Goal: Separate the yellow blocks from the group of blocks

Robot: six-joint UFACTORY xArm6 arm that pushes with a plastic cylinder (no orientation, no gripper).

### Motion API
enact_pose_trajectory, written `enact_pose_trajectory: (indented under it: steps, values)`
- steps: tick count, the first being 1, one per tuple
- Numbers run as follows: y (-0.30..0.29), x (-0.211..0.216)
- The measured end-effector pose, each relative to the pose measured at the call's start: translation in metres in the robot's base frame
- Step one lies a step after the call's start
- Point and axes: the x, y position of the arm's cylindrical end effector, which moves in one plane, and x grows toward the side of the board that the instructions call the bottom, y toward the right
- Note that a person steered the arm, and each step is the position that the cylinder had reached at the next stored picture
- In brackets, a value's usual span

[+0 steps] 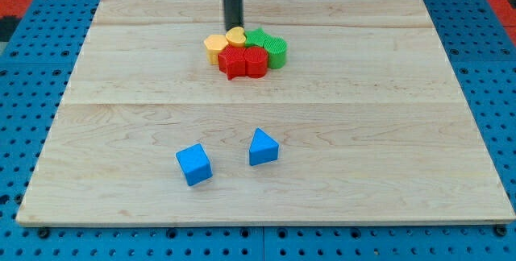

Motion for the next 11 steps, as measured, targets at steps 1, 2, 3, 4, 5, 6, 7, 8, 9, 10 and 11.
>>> enact_pose_trajectory:
  steps: [1, 2, 3, 4, 5, 6, 7, 8, 9, 10, 11]
  values:
    - [-0.030, 0.021]
    - [-0.025, 0.002]
    - [0.015, -0.024]
    - [0.047, 0.000]
    - [0.007, 0.017]
    - [-0.017, 0.053]
    - [-0.016, 0.079]
    - [-0.020, 0.090]
    - [-0.026, 0.093]
    - [-0.026, 0.093]
    - [-0.026, 0.093]
